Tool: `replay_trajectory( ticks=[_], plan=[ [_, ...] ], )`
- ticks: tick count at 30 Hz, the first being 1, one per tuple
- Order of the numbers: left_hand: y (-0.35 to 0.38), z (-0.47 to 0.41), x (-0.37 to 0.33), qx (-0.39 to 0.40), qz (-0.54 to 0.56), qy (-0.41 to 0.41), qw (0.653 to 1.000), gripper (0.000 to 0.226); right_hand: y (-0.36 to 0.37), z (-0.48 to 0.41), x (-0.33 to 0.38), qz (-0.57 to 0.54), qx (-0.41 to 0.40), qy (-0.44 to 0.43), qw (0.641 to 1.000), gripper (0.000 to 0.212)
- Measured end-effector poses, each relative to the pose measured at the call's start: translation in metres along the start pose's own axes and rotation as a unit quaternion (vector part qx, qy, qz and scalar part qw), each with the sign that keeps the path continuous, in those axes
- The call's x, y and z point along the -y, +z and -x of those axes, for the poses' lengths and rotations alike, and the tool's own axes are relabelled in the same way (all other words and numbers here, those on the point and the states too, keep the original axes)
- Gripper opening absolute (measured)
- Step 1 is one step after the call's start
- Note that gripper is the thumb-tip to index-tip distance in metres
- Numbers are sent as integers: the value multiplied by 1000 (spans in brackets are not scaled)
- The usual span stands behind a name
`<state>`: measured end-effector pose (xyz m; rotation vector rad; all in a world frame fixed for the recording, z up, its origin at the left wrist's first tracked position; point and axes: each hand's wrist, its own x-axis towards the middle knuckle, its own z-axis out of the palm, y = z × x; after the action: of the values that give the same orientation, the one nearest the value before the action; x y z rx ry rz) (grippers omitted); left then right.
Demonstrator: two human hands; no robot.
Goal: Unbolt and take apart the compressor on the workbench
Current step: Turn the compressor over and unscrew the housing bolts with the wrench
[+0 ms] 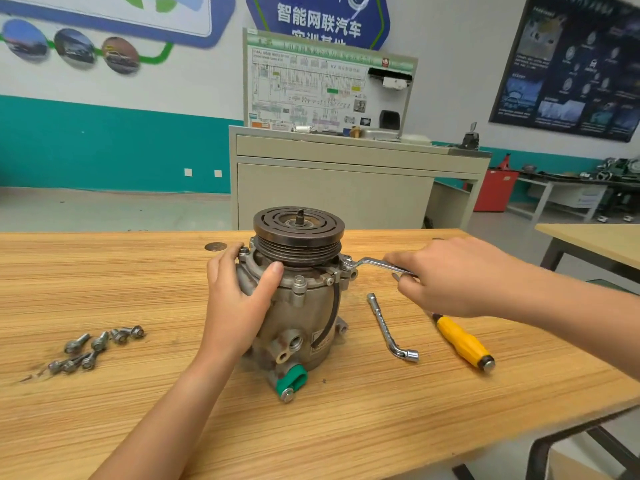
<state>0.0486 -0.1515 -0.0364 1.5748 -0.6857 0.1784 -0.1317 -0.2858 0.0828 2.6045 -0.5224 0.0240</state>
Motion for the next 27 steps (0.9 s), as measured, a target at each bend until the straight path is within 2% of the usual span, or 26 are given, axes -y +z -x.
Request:
replay_trajectory(
  ticks=[2, 6, 10, 13, 18, 20, 23, 25, 27],
  plan=[
    [1, 4, 0, 4, 20, -3, 1000, 70, 5, -2, 0, 2, -2, -10, 1000, 34],
    [4, 15, 2, 20, 8, 14, 1000, 94, 23, 1, 4, 54, -74, -51, 994, 24],
    [6, 17, 9, 3, -11, 33, 999, 92, 28, -8, -14, 83, -82, -72, 991, 19],
    [7, 17, 11, -3, -13, 46, 999, 86, 31, -28, -26, 104, -55, -107, 987, 2],
    [8, 16, 12, -1, 2, 55, 998, 68, 40, -84, -18, 104, -129, -81, 983, 28],
    [9, 15, 13, 1, 14, 49, 999, 68, 47, -105, -8, 70, -172, -99, 978, 36],
    [7, 15, 16, 13, 34, 40, 999, 69, 56, -117, 3, -9, -227, -117, 967, 37],
    [4, 15, 17, 22, 42, 34, 998, 70, 58, -109, 1, -79, -233, -78, 966, 36],
    [3, 15, 18, 26, 42, 34, 998, 72, 56, -94, -4, -205, -266, 11, 942, 31]
  ],
)
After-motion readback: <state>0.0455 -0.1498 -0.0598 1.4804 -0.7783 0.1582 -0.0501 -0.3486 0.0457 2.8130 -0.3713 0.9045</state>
